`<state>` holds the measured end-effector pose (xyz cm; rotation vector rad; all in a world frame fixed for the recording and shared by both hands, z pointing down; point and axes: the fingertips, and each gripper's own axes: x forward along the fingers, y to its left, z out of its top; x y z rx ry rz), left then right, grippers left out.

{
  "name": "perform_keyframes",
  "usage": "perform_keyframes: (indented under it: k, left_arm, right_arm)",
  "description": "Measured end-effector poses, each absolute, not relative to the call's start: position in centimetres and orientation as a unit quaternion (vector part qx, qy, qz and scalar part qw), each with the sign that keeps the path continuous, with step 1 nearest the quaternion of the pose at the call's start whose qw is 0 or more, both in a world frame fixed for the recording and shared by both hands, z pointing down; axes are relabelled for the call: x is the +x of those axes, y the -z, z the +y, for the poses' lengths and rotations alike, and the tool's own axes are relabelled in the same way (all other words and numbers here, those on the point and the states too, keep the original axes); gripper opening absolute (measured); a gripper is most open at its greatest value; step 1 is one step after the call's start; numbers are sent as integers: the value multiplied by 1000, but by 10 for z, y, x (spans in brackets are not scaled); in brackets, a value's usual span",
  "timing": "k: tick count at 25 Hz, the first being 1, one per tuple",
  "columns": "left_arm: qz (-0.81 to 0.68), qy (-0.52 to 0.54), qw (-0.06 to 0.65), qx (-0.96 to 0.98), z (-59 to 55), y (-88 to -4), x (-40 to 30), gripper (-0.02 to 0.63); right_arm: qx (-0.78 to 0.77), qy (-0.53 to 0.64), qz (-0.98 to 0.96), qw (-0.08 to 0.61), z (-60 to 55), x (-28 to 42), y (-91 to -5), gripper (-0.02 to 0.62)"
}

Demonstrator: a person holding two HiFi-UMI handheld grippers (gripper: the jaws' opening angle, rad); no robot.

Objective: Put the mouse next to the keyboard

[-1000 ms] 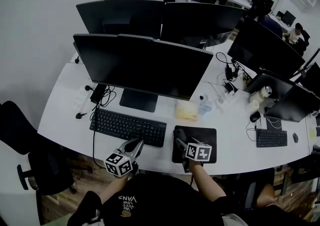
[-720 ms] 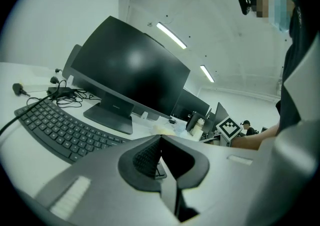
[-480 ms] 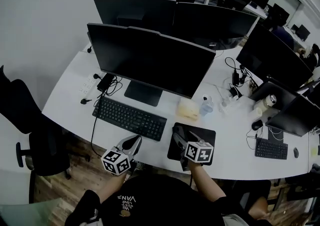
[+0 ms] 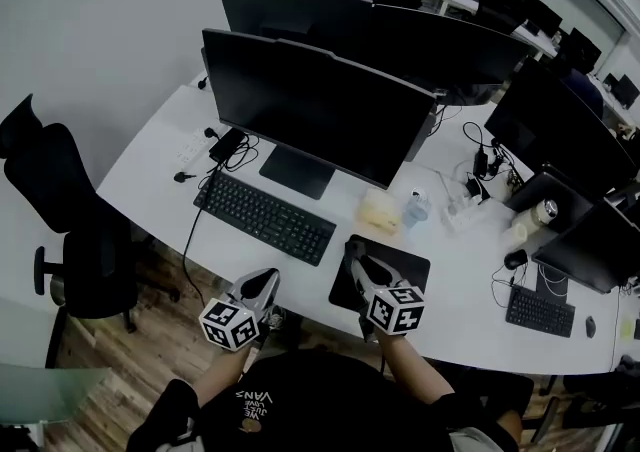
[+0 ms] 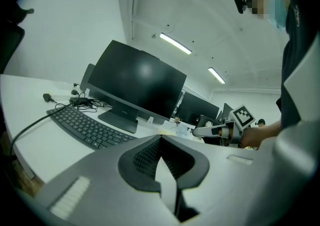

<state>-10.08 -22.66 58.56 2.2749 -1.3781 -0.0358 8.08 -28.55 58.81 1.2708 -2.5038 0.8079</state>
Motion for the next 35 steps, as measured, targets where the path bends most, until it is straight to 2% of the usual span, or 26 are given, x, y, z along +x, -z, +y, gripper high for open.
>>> perform_keyframes:
  k: [5,20,35]
  left_arm:
    - [-516,19,228,826,-204,-583,-91,2]
    - [-543,11,212,812,-138,-591,-63,2]
    - [-568,7,214,795,-108,-603,-65,2]
  right_arm:
    - [411,-258,-869,99,-263,79,-579,7]
    - [348,-256,-894,116,-191,73,-593,5]
    - [337,-244,-899,138,-166,71,-608,5]
